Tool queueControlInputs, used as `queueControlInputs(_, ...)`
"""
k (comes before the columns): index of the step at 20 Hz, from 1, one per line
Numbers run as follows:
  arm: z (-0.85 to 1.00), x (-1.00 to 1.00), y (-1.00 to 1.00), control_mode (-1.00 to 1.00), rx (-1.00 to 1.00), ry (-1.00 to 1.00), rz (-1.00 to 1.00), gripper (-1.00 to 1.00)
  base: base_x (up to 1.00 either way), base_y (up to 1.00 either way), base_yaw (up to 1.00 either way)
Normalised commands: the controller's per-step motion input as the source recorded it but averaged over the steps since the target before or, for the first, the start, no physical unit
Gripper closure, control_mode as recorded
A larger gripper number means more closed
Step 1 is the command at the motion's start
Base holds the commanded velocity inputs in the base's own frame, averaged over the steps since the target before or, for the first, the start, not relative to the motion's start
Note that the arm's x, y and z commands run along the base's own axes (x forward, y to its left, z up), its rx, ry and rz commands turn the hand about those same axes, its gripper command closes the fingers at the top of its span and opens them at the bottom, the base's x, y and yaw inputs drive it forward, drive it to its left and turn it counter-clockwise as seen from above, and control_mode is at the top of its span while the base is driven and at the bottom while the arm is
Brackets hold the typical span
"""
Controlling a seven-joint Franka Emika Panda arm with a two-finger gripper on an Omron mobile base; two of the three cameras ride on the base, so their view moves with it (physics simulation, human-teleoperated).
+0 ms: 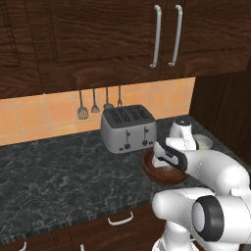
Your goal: Grab a lemon wedge from the fridge and one ice cube from the ice bowl, and put them in the glass of lemonade.
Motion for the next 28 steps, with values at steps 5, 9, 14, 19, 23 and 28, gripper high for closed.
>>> queueControlInputs(5, 0.29, 0.00, 0.00, -1.00, 0.07, -0.12, 0.00, 1.00, 0.00, 0.00, 0.00)
queueControlInputs(9, 0.32, -0.07, -0.06, -1.00, 0.04, -0.19, 0.00, 1.00, 0.00, 0.00, 0.00)
queueControlInputs(14, 0.87, -0.02, -0.36, -1.00, -0.03, -0.14, 0.00, 1.00, 0.00, 0.00, 0.00)
queueControlInputs(19, 1.00, 0.02, -0.60, -1.00, -0.18, -0.11, 0.00, 1.00, 0.00, 0.00, 0.00)
queueControlInputs(23, 0.83, 0.00, -0.66, -1.00, -0.15, -0.09, 0.00, 1.00, 0.00, 0.00, 0.00)
queueControlInputs(28, 0.01, 0.00, -0.63, -1.00, 0.00, -0.04, 0.00, 1.00, 0.00, 0.00, 0.00)
